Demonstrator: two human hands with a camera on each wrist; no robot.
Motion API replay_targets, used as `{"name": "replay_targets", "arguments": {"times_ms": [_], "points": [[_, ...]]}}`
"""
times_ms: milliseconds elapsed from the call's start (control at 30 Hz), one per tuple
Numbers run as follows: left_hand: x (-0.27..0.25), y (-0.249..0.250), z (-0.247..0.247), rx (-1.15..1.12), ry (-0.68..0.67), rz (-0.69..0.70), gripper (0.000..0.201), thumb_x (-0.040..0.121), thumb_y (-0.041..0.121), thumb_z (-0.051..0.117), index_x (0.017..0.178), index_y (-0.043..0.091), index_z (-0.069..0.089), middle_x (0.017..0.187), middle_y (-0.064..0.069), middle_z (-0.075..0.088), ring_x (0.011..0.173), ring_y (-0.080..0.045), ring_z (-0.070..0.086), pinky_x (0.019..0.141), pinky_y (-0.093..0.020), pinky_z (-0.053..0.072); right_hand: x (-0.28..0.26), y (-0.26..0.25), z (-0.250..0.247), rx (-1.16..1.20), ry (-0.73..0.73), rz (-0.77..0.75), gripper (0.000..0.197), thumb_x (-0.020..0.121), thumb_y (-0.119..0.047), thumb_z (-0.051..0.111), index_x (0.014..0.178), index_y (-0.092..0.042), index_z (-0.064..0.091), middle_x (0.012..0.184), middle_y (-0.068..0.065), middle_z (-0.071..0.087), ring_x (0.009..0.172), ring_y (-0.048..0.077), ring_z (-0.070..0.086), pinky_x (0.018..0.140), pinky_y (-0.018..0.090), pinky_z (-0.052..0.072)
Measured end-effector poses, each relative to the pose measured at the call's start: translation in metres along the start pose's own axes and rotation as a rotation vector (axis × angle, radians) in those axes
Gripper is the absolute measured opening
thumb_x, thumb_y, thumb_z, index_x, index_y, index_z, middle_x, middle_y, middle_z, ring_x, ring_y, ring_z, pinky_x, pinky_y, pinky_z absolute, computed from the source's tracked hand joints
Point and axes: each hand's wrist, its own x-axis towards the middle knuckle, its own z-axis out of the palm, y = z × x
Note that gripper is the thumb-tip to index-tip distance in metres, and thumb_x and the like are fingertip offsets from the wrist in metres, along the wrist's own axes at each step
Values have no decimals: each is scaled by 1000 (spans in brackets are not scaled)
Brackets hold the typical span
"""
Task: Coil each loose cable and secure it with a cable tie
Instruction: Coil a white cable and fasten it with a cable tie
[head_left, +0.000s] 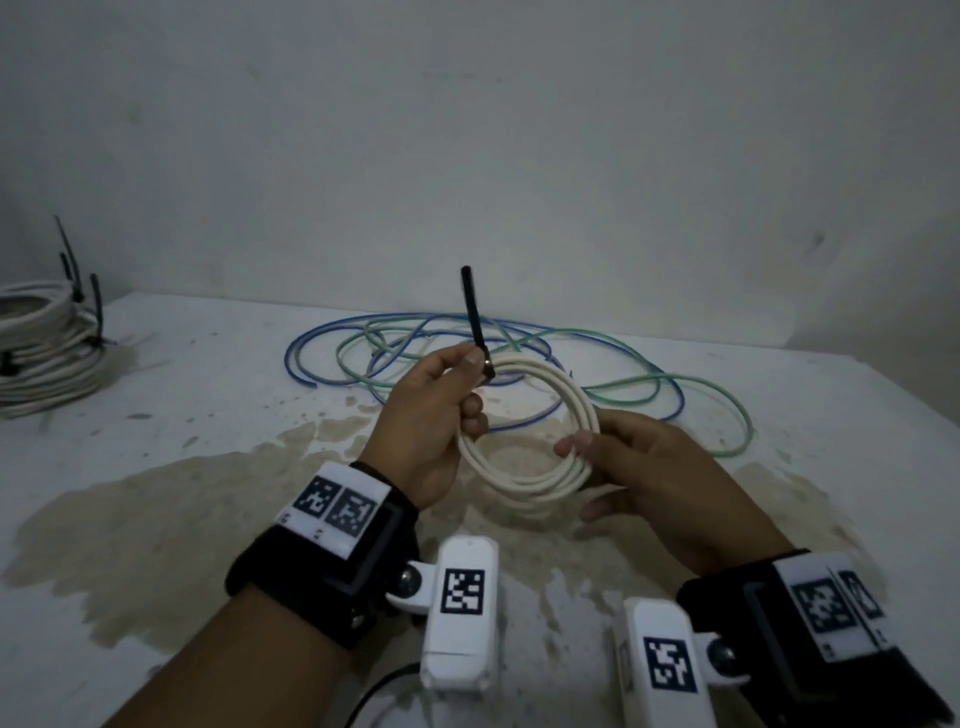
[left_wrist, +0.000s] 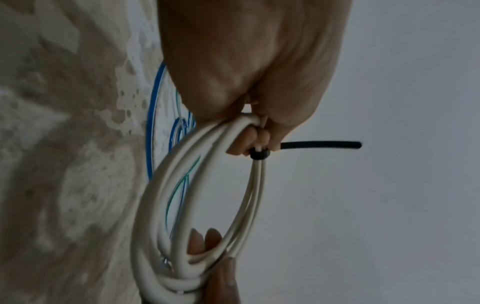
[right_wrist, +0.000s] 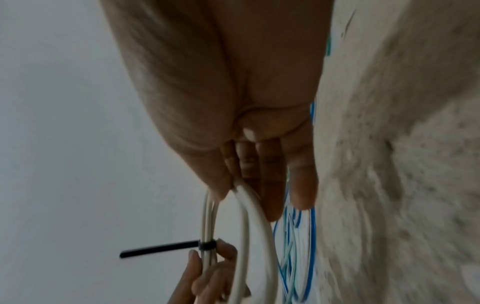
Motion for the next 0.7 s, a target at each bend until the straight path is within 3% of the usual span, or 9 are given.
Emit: {"name": "replay_targets", "arguments": {"times_ms": [100,200,267,367,600,700], "points": [[-8,7,-7,-45,-61,-63,16,97,10,48,108,0,54,80,-9,57,60,-11,54,56,-19,52,2,1,7,155,27,19,15,92,-9,54,88,1,64,72,8,64,57,18,58,51,27,54],[-23,19,-23,74,-66,-108,13,95,10,51,101,3,60,91,-12,60,82,-21,61,73,-30,55,3,-2,19,269,-5,37,14,91,-7,53,91,4,63,73,8,65,58,16,59,51,26,55],[-36,27,-35,210,-50,-120,10,93,11,56,100,7,63,92,-12,63,86,-22,62,70,-33,55,5,-6,30,287,-18,36,15,90,-8,53,93,3,63,74,9,66,60,17,61,52,27,55],[-54,40,-59,276,-36,-94,11,91,12,59,96,4,64,85,-11,67,78,-21,66,73,-34,59,10,-16,54,286,-55,46,14,90,-9,54,91,1,65,76,12,67,62,19,63,52,26,55],[-79,80,-138,143,220,19,14,90,10,58,95,-1,64,81,-11,69,75,-20,69,71,-34,60,36,-43,147,240,-275,82,18,91,-8,56,78,-2,68,71,13,67,60,17,63,52,24,54],[-91,103,-181,120,307,47,21,91,8,56,106,-4,64,88,-15,70,80,-22,69,72,-34,60,47,-52,203,271,-381,139,19,91,-9,57,76,-4,68,74,15,64,61,18,60,54,25,55]]}}
